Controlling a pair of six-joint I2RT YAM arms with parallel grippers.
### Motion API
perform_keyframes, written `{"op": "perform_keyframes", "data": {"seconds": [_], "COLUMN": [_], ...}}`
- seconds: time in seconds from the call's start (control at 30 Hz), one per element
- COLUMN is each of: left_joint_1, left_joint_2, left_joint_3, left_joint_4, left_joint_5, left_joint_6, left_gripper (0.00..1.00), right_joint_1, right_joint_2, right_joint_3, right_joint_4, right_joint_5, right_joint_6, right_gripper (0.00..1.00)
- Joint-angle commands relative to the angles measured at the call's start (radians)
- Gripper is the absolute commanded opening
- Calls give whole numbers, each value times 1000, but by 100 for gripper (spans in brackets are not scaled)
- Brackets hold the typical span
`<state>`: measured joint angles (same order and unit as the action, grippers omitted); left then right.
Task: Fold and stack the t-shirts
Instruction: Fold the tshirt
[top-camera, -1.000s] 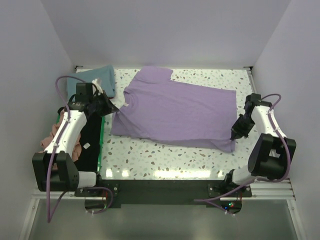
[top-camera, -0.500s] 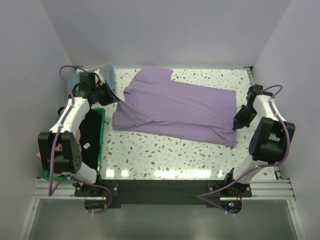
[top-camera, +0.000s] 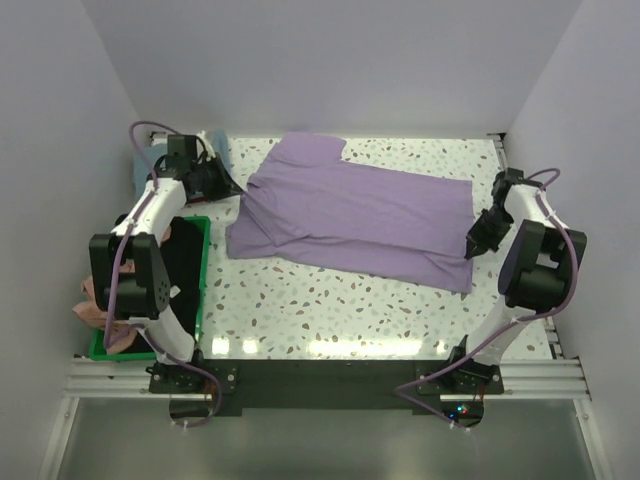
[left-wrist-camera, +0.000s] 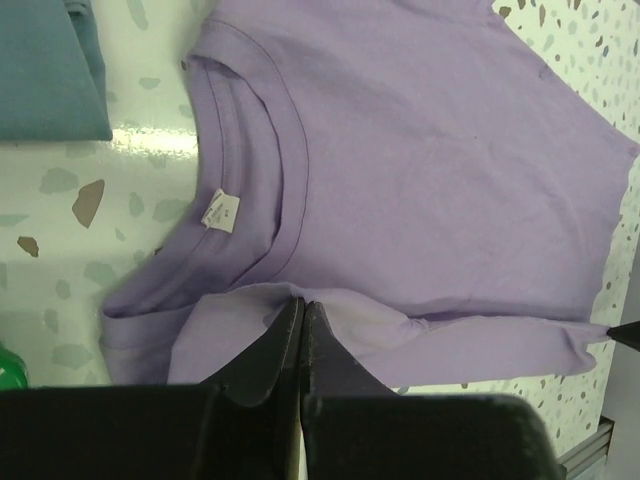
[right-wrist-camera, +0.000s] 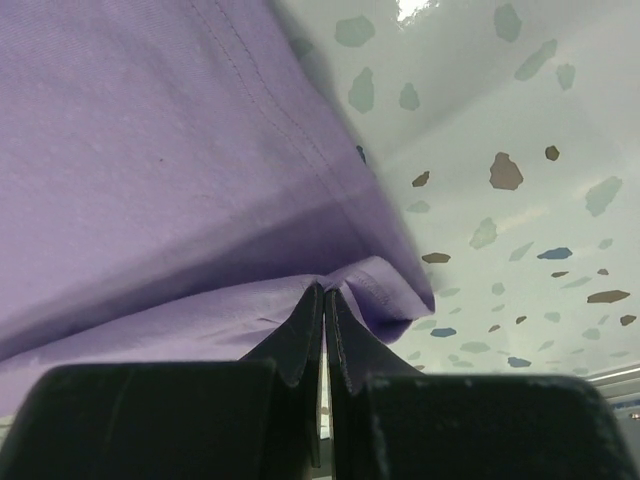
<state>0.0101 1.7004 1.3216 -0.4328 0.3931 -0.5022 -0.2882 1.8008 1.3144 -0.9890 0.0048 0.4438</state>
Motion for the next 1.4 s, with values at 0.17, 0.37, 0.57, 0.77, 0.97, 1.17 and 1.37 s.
{"op": "perform_keyframes", "data": {"seconds": [0.17,0.37,0.57,0.77,0.97,1.17,1.37], "left_joint_1": [-1,-55,-75,-94,-148,-153,-153], "left_joint_2": [114,203,228,82,-152,-310,-361], "left_joint_3": [140,235,304,157,-145,-363,-499], "left_joint_4": [52,42,12,0,5,2,14], "left_joint_5": [41,44,-5,-102,-204,-258,-275], "left_joint_6": [63,77,83,109,108,105,96], "left_gripper": [0,1,70,83,80,77,72], "right_joint_1": [-5,-5,-5,-5,-9,-68,-89], "right_joint_2": [31,69,57,-43,-139,-188,-212], "right_joint_3": [63,100,164,123,-39,-188,-228], "right_joint_4": [26,19,13,4,23,42,33], "right_joint_5": [12,14,-45,-16,9,-58,-19], "right_joint_6": [-16,-24,-80,-93,-50,-11,-14], "right_gripper": [0,0,30,66,62,49,46]}}
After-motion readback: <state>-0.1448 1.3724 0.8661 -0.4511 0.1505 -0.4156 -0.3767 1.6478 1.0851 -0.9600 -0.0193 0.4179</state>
